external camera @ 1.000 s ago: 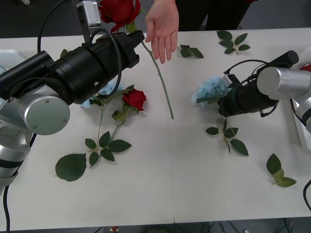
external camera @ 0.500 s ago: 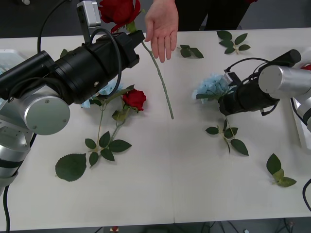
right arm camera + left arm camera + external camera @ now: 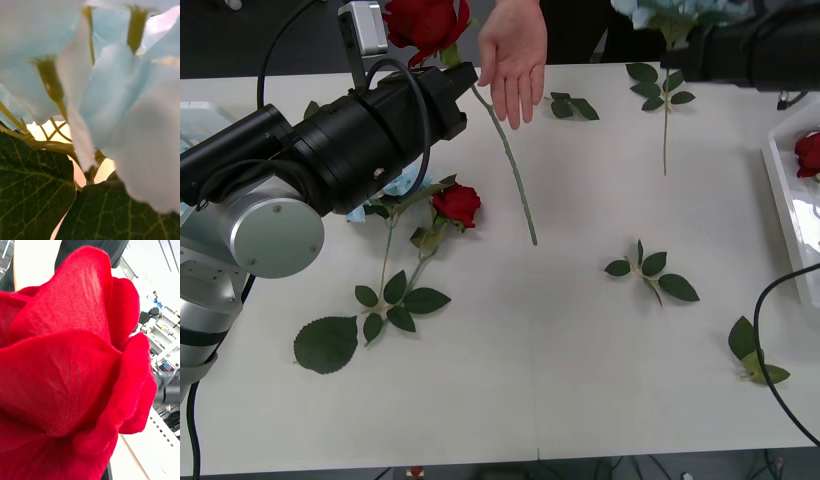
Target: Place the red flowers into the right box and the blue flowers into the left box. If a person shows an open palm, hand one flower to the person first, then continue sorting.
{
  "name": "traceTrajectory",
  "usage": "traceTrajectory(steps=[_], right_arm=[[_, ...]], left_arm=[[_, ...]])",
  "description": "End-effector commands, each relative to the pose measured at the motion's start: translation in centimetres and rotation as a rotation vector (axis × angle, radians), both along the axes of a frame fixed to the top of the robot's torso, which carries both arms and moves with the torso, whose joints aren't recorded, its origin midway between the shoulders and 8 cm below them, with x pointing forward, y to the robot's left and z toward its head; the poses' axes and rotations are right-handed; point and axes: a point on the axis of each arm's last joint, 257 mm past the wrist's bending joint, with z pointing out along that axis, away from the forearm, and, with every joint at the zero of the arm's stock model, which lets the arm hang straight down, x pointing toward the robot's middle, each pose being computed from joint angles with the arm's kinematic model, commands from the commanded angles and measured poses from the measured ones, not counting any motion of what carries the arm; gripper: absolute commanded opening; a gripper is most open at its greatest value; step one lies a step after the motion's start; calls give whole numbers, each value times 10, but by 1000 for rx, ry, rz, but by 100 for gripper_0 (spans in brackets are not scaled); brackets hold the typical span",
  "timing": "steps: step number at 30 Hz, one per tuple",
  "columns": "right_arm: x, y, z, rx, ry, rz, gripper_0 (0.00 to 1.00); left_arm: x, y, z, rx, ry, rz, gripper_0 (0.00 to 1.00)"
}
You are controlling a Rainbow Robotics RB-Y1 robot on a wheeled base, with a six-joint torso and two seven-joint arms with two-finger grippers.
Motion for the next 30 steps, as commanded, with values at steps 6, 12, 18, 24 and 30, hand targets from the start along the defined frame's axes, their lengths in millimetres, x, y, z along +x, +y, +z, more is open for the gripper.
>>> traceTrajectory(steps=[6,12,18,24,30], right_arm=[[4,112,199,122,-532,177,0],[-9,159,254,84,-743,233,0],[-14,190,281,63,-848,233,0],[-14,201,288,115,-857,215,0],[-14,203,287,109,-858,218,0]], left_arm=[[-6,-14,27,-25,-46,-29,0],[-6,-14,27,-25,-46,-29,0],[-6,-14,27,-25,-46,-29,0],[-6,-14,27,-25,-46,-29,0],[-6,-14,27,-25,-46,-29,0]])
